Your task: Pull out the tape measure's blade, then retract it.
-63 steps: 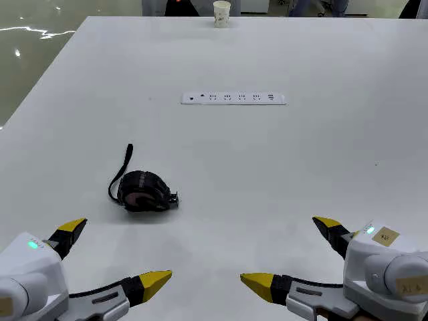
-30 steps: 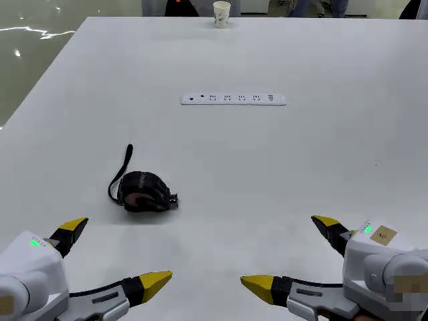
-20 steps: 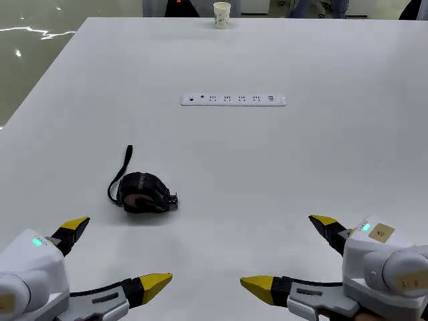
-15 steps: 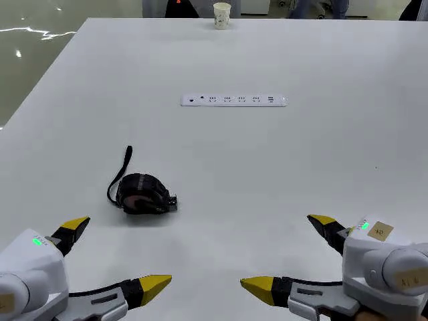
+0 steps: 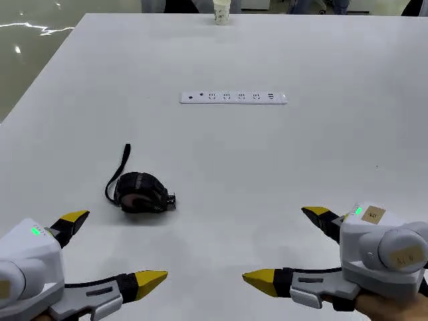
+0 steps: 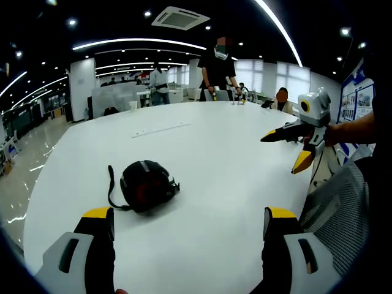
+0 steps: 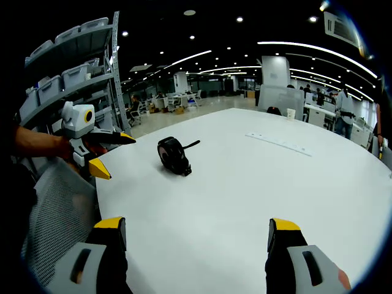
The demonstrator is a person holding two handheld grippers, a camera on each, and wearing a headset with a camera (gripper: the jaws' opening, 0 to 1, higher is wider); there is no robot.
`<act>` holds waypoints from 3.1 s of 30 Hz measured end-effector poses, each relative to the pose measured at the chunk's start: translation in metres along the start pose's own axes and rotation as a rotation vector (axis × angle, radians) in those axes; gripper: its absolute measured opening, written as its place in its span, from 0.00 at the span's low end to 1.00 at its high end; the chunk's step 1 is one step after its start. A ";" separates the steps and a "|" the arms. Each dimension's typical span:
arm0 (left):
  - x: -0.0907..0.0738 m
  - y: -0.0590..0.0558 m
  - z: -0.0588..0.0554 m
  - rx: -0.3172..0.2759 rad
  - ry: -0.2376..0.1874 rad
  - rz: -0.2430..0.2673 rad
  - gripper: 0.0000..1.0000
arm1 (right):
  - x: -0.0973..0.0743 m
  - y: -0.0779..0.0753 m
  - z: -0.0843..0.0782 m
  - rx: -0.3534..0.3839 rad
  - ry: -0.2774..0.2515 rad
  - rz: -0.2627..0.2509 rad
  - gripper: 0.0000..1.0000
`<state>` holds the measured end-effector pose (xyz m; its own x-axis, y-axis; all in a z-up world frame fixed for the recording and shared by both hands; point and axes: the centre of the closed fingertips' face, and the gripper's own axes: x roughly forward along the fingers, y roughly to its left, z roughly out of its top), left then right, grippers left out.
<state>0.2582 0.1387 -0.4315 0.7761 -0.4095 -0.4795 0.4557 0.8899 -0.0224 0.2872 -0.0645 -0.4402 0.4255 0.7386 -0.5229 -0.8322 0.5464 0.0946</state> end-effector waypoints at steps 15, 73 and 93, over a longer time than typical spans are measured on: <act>0.011 0.012 0.007 0.034 0.027 -0.027 0.99 | 0.015 -0.006 0.004 -0.040 0.026 0.063 0.94; 0.060 0.056 0.010 0.323 0.250 -0.273 0.71 | 0.104 -0.011 0.034 -0.341 0.122 0.322 0.64; 0.074 0.069 0.007 0.466 0.354 -0.359 0.54 | 0.135 0.001 0.050 -0.418 0.104 0.411 0.50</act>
<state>0.3497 0.1682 -0.4625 0.3884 -0.5022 -0.7726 0.8597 0.4993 0.1077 0.3613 0.0560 -0.4682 0.0190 0.8026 -0.5962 -0.9997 0.0061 -0.0237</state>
